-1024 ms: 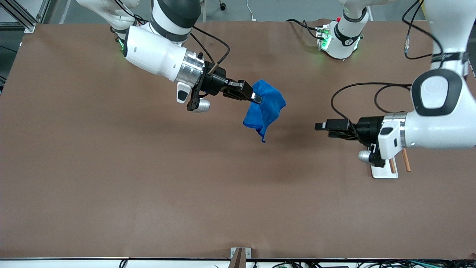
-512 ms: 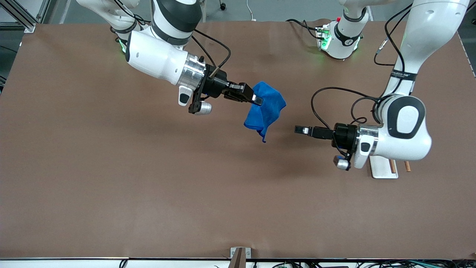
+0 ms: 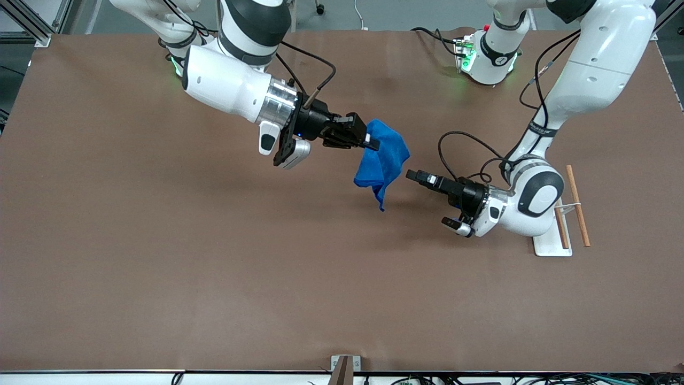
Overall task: Right arm passes towel to left arm to hang
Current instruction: 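Hold the towel with the right gripper while the left gripper reaches it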
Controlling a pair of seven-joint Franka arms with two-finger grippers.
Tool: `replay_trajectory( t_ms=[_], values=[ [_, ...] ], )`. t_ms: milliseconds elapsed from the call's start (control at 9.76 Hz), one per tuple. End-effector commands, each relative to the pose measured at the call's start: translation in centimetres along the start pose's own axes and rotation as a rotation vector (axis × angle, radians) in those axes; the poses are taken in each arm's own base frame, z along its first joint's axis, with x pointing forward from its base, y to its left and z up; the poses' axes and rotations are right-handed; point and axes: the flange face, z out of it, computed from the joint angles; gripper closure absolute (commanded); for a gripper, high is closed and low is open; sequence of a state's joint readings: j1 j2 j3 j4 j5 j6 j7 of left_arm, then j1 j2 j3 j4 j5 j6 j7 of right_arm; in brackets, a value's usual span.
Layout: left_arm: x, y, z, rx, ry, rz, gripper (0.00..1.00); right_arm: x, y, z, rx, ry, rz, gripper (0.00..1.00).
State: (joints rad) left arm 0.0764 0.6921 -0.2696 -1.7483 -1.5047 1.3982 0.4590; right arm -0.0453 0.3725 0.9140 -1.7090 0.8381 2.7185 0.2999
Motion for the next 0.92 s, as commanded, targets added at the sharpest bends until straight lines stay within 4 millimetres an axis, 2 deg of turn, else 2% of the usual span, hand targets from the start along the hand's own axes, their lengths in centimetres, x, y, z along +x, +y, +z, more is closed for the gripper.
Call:
replay_trajectory(
  t_ms=[0, 410, 512, 819],
  values=[
    [0.6, -0.8, 1.9, -0.069, 0.007, 0.063, 0.0, -0.3, -0.7, -0.1, 0.031, 0.001, -0.009, 1.0],
    [0.7, -0.3, 2.5, -0.099, 0.002, 0.099, 0.08, -0.3, -0.8, -0.1, 0.034, 0.009, -0.007, 1.0],
    [0.7, -0.3, 3.2, -0.105, -0.011, 0.099, 0.15, -0.4, -0.8, -0.1, 0.035, 0.009, -0.008, 1.0],
    [0.6, 0.5, 2.8, -0.119, -0.001, 0.118, 0.33, -0.3, -0.8, -0.1, 0.045, 0.013, 0.01, 1.0]
  ],
)
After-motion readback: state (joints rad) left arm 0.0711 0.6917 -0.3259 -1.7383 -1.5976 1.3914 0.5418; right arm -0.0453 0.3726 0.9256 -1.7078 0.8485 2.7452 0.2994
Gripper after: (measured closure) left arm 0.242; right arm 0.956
